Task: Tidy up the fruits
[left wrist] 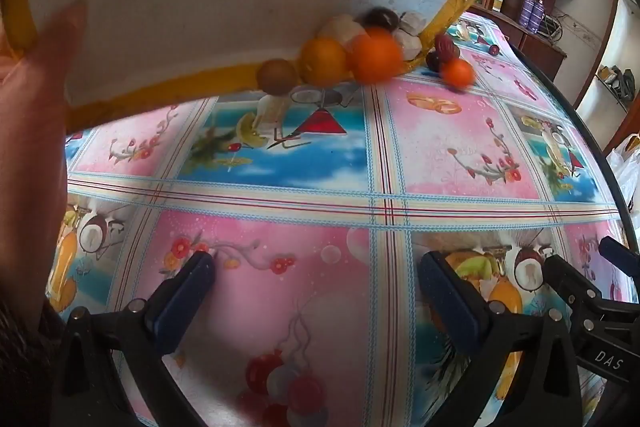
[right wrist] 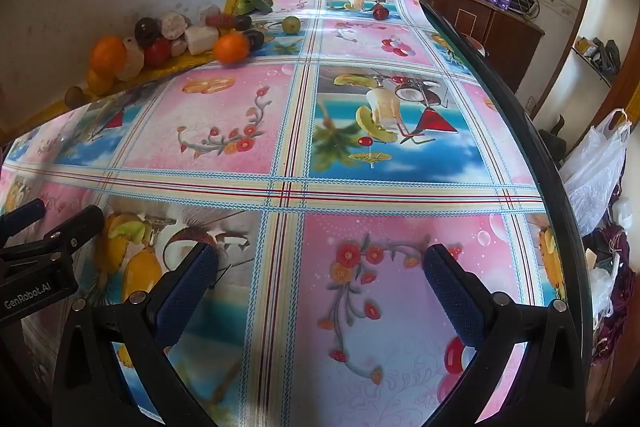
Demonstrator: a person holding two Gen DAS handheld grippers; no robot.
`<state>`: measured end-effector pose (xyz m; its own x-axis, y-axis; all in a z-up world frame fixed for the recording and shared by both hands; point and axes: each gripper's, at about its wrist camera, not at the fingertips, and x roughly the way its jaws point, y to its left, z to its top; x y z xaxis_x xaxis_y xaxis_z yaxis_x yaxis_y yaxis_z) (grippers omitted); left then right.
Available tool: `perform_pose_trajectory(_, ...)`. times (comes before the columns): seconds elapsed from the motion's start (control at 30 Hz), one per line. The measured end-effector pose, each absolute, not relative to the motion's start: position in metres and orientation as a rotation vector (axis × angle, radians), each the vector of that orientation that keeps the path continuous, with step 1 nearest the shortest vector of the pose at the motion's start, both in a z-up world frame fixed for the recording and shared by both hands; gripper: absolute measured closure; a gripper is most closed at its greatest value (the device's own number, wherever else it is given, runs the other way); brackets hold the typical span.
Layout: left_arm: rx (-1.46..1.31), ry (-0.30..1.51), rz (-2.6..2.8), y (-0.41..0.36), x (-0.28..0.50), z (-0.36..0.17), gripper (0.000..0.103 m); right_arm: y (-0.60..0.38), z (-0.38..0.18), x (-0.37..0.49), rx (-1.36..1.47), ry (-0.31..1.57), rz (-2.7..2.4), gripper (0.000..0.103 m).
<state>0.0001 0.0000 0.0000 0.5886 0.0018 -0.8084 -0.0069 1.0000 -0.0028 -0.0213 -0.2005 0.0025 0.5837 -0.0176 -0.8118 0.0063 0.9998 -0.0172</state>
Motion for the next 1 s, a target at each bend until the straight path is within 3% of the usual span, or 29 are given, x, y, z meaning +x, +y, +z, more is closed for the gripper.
perform_pose_trajectory(1.0, -0.004, 0.941, 0.005, -0.0001, 0.0017, -0.0004, 0.000, -0.2010, 0.0025, -0.0209, -0.013, 0.947, -0.014, 0.000)
